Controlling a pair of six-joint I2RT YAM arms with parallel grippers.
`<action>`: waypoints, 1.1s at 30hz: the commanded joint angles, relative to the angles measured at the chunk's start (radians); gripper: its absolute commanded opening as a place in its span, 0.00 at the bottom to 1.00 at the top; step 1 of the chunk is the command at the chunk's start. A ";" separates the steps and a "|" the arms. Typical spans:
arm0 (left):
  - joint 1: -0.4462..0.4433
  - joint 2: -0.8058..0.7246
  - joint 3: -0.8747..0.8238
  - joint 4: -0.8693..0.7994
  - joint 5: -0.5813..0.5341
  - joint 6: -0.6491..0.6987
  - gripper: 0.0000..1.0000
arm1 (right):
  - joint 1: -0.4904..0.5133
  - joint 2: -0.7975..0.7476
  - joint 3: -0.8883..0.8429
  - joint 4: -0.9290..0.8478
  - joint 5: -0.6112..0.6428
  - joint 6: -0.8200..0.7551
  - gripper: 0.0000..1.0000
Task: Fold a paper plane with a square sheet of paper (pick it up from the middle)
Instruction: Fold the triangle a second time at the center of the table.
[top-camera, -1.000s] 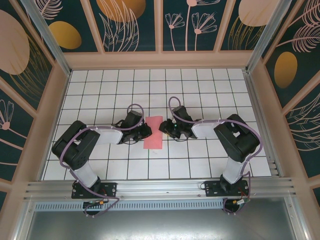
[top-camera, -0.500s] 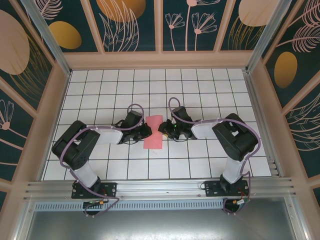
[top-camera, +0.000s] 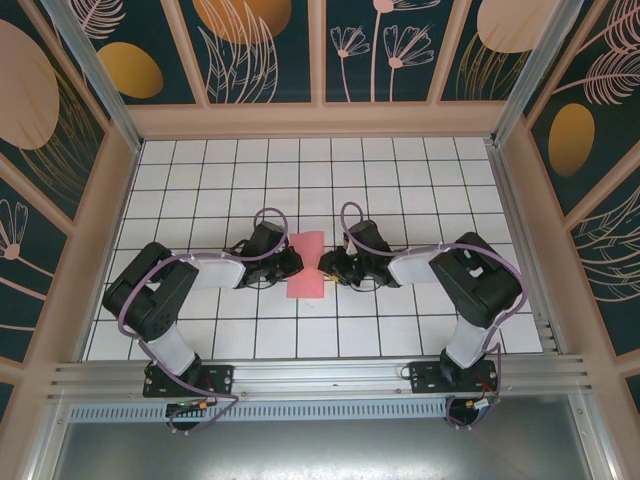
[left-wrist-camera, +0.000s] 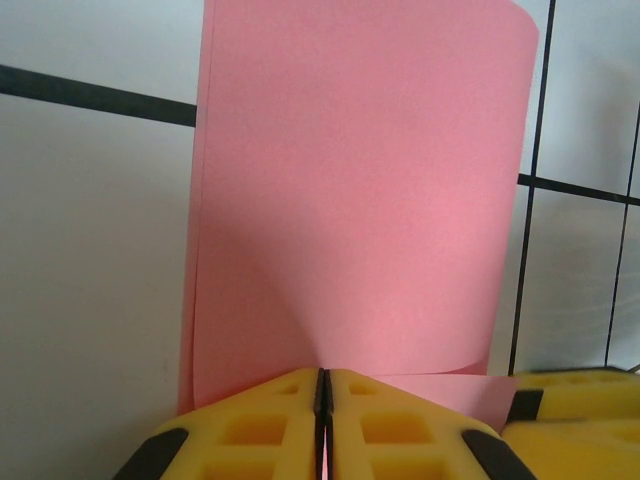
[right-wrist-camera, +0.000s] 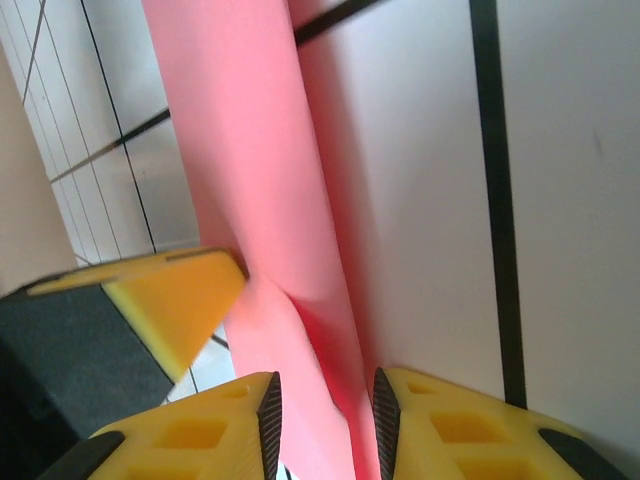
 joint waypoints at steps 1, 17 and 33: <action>0.003 -0.017 -0.008 -0.053 -0.029 0.009 0.12 | 0.008 -0.034 -0.026 0.064 -0.050 0.007 0.34; 0.003 -0.031 -0.013 -0.059 -0.045 0.003 0.12 | 0.008 -0.025 0.007 0.004 -0.007 0.000 0.36; 0.003 -0.027 -0.017 -0.060 -0.055 -0.004 0.12 | 0.030 0.041 0.083 -0.050 -0.011 0.010 0.35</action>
